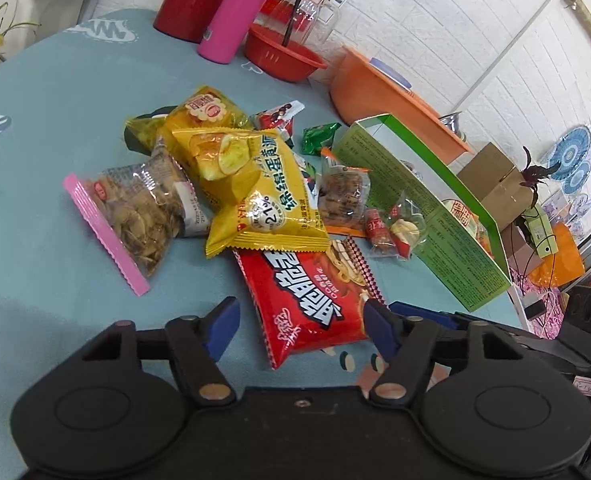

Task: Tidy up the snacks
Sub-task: 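Grasp the red snack bag with the left gripper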

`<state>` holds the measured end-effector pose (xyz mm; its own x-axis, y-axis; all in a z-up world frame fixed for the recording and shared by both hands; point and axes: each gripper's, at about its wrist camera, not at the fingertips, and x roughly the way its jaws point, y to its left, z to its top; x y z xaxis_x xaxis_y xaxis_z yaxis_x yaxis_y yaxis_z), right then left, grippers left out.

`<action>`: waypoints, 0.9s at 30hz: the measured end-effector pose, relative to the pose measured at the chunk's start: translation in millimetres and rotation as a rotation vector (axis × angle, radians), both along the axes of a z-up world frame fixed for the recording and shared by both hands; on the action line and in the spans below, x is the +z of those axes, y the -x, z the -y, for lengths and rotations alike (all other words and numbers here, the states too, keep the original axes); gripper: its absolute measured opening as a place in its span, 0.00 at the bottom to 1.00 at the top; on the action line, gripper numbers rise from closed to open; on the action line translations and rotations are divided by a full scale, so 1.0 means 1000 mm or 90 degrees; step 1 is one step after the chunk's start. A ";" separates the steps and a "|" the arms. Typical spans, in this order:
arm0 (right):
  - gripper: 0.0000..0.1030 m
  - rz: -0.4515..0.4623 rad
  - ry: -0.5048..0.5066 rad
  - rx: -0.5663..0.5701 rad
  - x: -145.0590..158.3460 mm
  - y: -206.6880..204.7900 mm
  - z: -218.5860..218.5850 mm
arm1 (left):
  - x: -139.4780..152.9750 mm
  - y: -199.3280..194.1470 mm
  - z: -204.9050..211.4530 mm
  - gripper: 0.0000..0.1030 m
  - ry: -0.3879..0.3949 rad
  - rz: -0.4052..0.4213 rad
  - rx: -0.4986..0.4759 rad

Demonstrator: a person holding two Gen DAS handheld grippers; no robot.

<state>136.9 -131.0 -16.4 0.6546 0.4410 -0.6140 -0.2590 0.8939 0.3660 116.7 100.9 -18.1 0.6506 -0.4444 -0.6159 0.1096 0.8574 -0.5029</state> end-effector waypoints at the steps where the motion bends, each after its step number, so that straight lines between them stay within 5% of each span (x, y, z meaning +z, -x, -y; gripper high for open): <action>1: 0.73 -0.005 -0.017 0.002 -0.002 -0.001 0.002 | -0.002 -0.002 0.001 0.66 0.001 -0.005 -0.005; 3: 0.67 -0.016 -0.046 0.013 -0.006 0.000 0.006 | -0.006 -0.004 0.004 0.43 0.001 -0.015 -0.019; 7: 0.38 -0.010 -0.022 0.020 -0.006 0.012 0.008 | -0.007 -0.003 0.019 0.41 0.004 -0.017 -0.046; 13: 0.32 -0.003 -0.014 0.012 0.002 0.053 0.034 | -0.008 -0.002 0.053 0.43 0.009 -0.019 -0.131; 14: 0.32 -0.001 -0.007 0.015 0.003 0.061 0.038 | -0.008 -0.001 0.057 0.49 0.008 -0.021 -0.136; 17: 0.48 -0.007 0.006 -0.001 0.004 0.076 0.049 | -0.007 0.005 0.058 0.88 0.002 -0.011 -0.127; 18: 0.59 -0.004 0.008 -0.012 0.006 0.078 0.053 | -0.006 0.006 0.058 0.91 0.001 -0.009 -0.121; 21: 0.93 0.012 -0.010 -0.036 0.009 0.077 0.058 | -0.003 0.005 0.055 0.92 0.006 -0.010 -0.116; 25: 0.92 0.015 -0.017 -0.061 0.006 0.065 0.054 | -0.001 -0.002 0.059 0.81 -0.013 -0.007 -0.122; 27: 0.91 -0.002 -0.025 -0.069 0.000 0.058 0.052 | -0.002 -0.006 0.063 0.63 -0.018 -0.012 -0.135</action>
